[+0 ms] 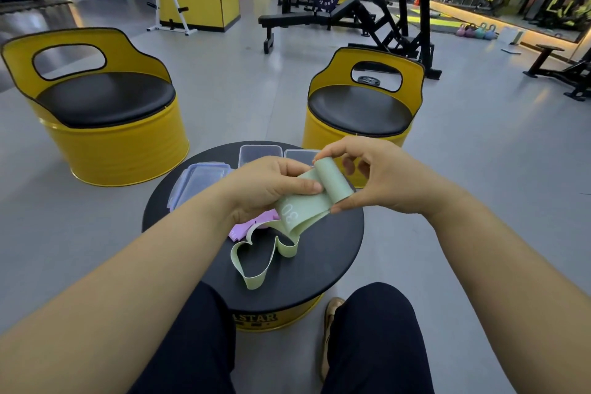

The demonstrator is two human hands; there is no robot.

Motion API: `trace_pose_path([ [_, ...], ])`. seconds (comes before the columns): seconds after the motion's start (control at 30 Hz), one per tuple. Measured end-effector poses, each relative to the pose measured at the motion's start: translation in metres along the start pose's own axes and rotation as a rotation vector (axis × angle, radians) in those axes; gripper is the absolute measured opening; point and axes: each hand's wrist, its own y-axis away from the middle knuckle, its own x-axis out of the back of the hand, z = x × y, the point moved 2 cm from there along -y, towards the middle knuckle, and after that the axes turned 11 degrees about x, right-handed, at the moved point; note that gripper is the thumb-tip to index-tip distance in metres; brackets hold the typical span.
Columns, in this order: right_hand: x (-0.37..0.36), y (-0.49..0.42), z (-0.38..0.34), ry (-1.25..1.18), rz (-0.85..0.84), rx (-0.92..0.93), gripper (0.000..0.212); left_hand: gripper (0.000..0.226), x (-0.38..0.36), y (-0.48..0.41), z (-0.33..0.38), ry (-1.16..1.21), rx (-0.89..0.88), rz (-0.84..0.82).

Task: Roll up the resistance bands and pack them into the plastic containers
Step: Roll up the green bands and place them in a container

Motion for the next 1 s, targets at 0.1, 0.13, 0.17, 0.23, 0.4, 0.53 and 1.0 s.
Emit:
trace_pose_path([
  [0.1,-0.002,-0.001,0.003,0.079,-0.05,0.026,0.063,0.031,-0.001,0.0,-0.001,0.044,0.03,-0.05],
  [0.13,-0.003,0.0,0.003,0.094,-0.063,0.035,0.062,0.036,-0.002,-0.001,-0.001,0.037,0.039,-0.044],
  [0.17,-0.004,-0.001,0.004,0.103,-0.072,0.046,0.062,0.037,-0.004,-0.001,0.0,0.029,0.042,-0.026],
  [0.23,-0.007,-0.001,0.003,0.11,-0.082,0.061,0.06,0.027,-0.007,-0.003,0.001,0.031,0.037,0.014],
  [0.4,-0.006,0.0,0.002,0.094,-0.111,0.056,0.064,0.02,-0.01,-0.003,0.0,0.053,0.029,0.026],
  [0.53,-0.002,0.0,0.0,0.114,-0.151,0.063,0.066,0.024,-0.007,-0.002,-0.001,0.027,0.023,0.02],
  [1.0,-0.006,0.003,0.002,0.285,-0.068,0.139,0.057,0.022,-0.006,-0.007,-0.005,-0.013,0.026,0.055],
])
